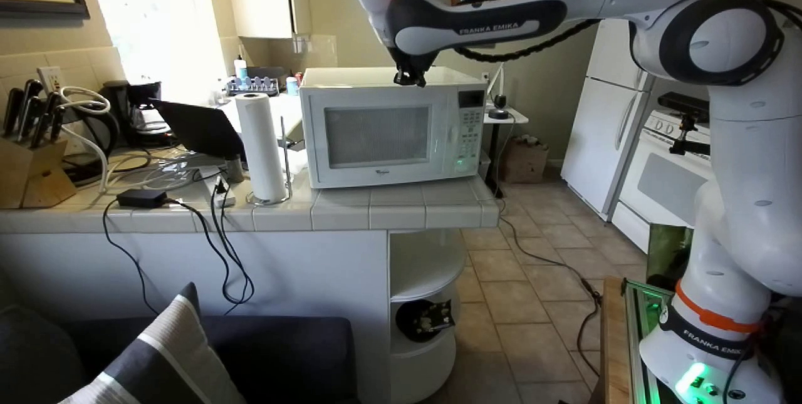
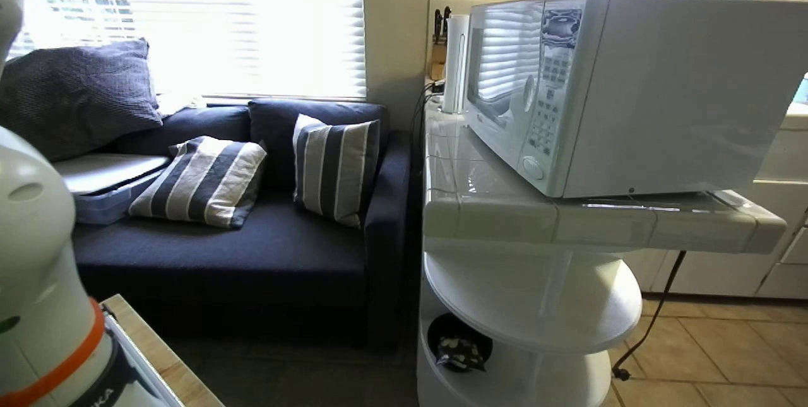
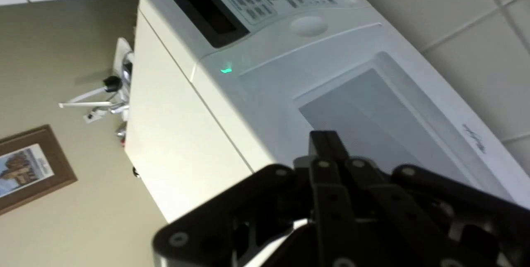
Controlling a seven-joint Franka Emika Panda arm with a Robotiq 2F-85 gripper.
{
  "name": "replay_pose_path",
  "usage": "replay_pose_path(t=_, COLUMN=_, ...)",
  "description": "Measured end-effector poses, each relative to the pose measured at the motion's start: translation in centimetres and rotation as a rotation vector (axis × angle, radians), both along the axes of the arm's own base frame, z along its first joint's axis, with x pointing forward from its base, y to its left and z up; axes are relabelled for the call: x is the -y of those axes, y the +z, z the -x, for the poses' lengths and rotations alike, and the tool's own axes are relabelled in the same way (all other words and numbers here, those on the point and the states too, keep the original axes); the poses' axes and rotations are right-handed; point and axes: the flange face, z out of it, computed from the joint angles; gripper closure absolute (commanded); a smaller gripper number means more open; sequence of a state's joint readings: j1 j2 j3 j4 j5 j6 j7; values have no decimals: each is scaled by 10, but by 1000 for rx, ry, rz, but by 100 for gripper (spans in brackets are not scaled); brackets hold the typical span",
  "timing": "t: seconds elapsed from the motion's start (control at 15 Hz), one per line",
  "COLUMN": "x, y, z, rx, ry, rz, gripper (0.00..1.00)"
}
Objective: Close the microwave door.
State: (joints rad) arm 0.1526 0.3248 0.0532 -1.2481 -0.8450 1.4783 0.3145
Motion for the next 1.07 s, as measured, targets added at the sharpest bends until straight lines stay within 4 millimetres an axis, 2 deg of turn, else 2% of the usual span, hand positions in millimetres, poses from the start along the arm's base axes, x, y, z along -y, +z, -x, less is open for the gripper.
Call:
replay_pose_path(t=0.47, x=-54, y=33, z=-6, rx=134, ry=276, rz=-247, gripper=100)
replay_pose_path(t=0.87, x=-84, y=44, z=-12, rx=172, ry=500, rz=-485, gripper=100)
replay_pose_path(t=0.93, x=-86, y=44, z=-12, rx=169, ry=536, rz=-524, gripper=74)
replay_pose_path(t=1.0, x=-87, y=44, z=-13, rx=162, ry=570, rz=-566, gripper=73)
replay_pose_path(t=1.07, x=-87, y=43, z=-14, rx=159, ry=607, rz=-604, gripper=66)
